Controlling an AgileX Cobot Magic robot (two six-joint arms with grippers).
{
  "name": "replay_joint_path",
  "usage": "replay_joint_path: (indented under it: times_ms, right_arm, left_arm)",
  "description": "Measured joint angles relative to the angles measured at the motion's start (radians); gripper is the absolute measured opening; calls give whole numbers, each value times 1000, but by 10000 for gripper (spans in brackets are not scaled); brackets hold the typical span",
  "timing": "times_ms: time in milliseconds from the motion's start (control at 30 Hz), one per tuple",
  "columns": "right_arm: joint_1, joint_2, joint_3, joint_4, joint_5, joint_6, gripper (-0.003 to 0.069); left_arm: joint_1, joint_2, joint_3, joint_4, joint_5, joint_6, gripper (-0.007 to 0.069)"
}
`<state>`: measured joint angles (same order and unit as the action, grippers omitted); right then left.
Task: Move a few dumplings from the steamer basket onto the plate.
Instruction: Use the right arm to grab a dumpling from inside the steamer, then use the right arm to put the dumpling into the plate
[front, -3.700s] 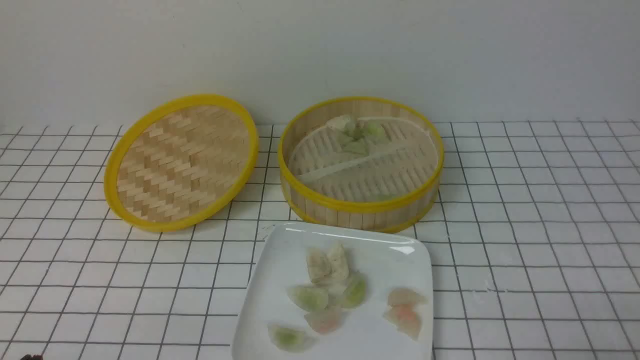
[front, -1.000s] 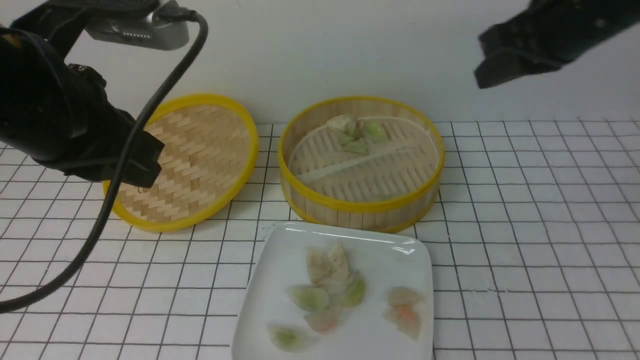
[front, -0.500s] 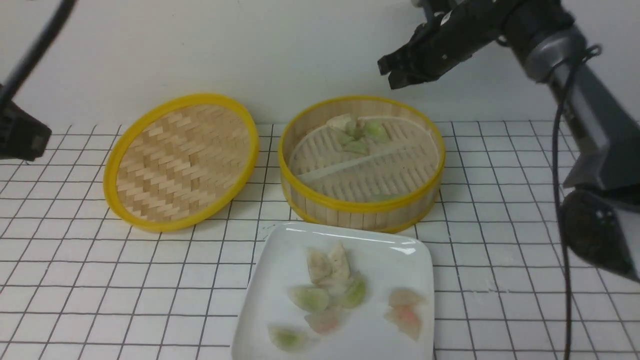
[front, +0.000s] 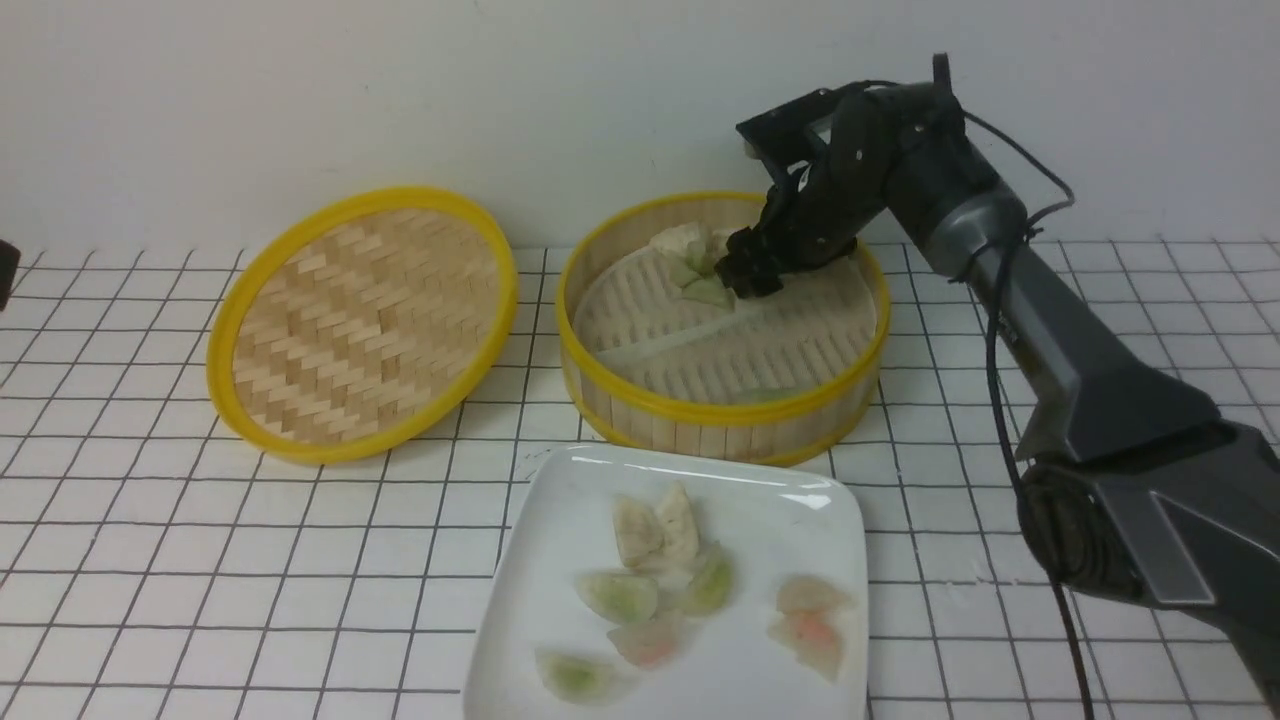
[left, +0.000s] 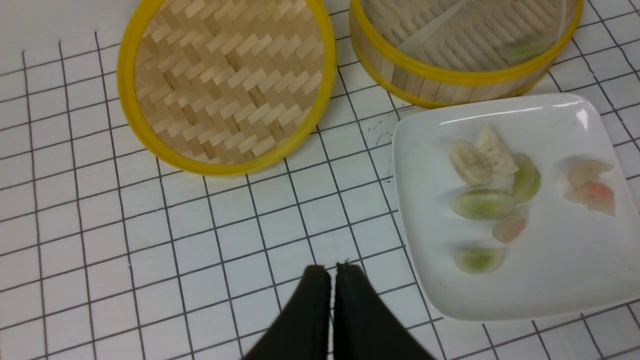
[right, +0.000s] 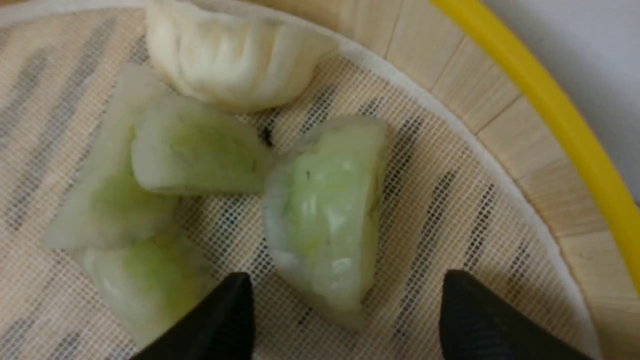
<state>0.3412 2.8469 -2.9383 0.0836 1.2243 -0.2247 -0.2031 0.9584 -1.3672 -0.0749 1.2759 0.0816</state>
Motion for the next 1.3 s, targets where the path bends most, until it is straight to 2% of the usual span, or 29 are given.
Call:
replay_joint_path:
  times_ms: [100, 167, 200, 300, 333, 500, 767, 900, 967, 1000, 1100, 1167, 1300]
  right_arm:
    - [8, 6, -1, -6, -38, 0, 496]
    - [10, 7, -1, 0, -51, 0, 463]
    - [10, 8, -1, 6, -54, 0, 424]
    - [11, 9, -1, 15, -49, -1, 204]
    - [10, 9, -1, 12, -46, -1, 153]
    - [10, -41, 4, 9, 35, 1, 163]
    - [11, -324, 51, 82, 47, 80, 163]
    - [20, -561, 304, 153, 39, 91, 163]
    - [42, -727, 552, 163, 34, 81, 163]
    - [44, -727, 552, 164, 33, 78, 163]
    - [96, -938, 961, 186, 32, 54, 163]
    - [132, -1012, 1167, 205, 32, 52, 163]
    - [191, -1040, 1404, 232, -17, 52, 163]
  left_arm:
    - [0, 0, 0, 1, 0, -1, -6]
    - [0, 0, 0, 1, 0, -1, -6]
    - [0, 0, 0, 1, 0, -1, -6]
    - [0, 0, 0, 1, 0, -1, -6]
    - [0, 0, 0, 1, 0, -1, -6]
    - [0, 0, 0, 1, 0, -1, -6]
    - [0, 0, 0, 0, 0, -1, -6]
    - [0, -2, 0, -14, 0, -1, -6]
    - [0, -1, 0, -45, 0, -1, -6]
    - [0, 0, 0, -48, 0, -1, -6]
    - [0, 11, 0, -97, 0, 0, -6]
    - [0, 21, 7, -111, 0, 1, -6]
    - [0, 41, 42, -113, -1, 7, -6]
